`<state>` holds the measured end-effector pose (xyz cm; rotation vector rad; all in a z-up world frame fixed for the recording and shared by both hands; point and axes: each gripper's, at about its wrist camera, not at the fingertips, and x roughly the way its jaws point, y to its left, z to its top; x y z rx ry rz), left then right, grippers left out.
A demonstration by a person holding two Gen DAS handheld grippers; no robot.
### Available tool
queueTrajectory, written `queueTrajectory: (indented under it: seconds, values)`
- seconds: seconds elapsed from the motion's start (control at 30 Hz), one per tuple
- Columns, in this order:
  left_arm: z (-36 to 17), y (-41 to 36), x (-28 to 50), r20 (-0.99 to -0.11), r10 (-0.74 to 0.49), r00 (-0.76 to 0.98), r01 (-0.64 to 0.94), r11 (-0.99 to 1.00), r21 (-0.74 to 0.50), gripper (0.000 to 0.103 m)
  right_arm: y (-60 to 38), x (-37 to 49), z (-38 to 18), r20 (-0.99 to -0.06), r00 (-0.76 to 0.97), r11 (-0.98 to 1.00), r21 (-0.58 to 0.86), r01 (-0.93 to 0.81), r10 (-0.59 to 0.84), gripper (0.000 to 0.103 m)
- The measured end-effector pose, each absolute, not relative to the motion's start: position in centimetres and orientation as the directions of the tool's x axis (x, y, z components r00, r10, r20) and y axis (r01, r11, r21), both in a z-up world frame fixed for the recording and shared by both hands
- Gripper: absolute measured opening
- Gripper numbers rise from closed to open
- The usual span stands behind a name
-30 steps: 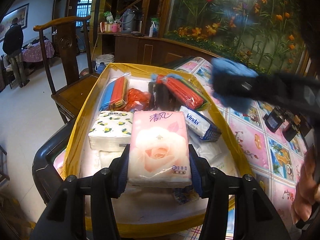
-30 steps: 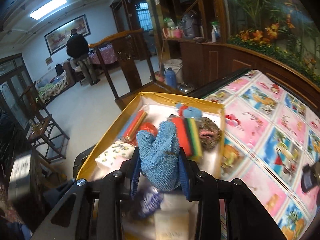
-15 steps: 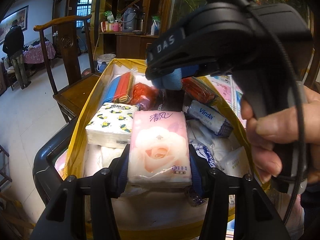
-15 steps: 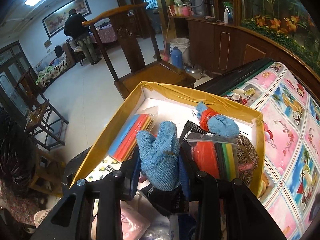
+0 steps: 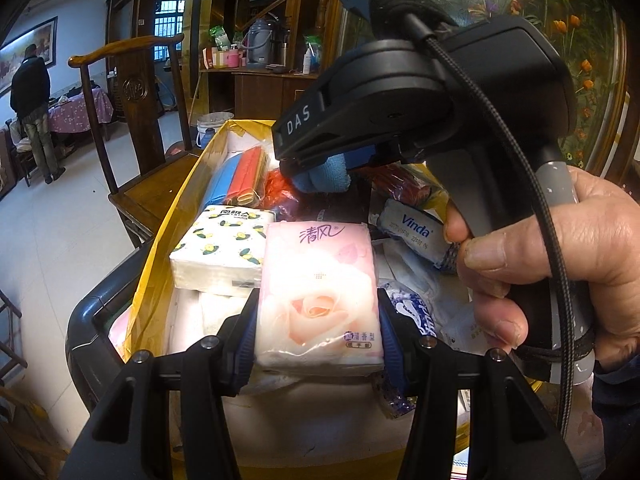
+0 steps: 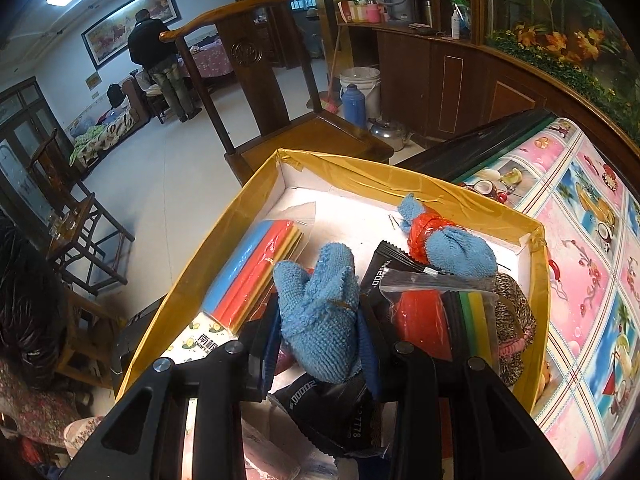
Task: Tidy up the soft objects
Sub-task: 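Release the glove in the box with the right tool while the left tool releases the pink pack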
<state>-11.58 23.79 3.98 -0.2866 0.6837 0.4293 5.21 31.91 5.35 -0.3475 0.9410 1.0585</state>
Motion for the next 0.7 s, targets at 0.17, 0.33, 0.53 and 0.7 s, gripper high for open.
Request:
queueTrajectory:
  seconds: [0.17, 0.33, 0.53, 0.7]
  values:
    - [3.9, 23.7, -11.4, -0.663, 0.291, 0.690, -0.473, 0.874, -0.108, 0.052, 32.1, 5.2, 5.2, -0.796, 0.159, 0.481, 0.181, -0.858, 0.584, 0.038]
    - [3.9, 23.7, -11.3, -0.665, 0.296, 0.686, -0.477, 0.873, -0.104, 0.053, 32.2, 5.0, 5.3, -0.797, 0.159, 0.478, 0.178, -0.860, 0.582, 0.042]
    - [3.9, 23.6, -11.1, -0.666, 0.292, 0.687, -0.474, 0.874, -0.106, 0.059, 31.6, 4.6, 6.0, -0.785, 0.158, 0.468, 0.183, -0.864, 0.599, 0.058]
    - [4.0, 23.1, -11.2, -0.661, 0.289, 0.692, -0.465, 0.879, -0.103, 0.068, 30.1, 4.3, 7.3, -0.766, 0.165, 0.464, 0.190, -0.865, 0.621, 0.063]
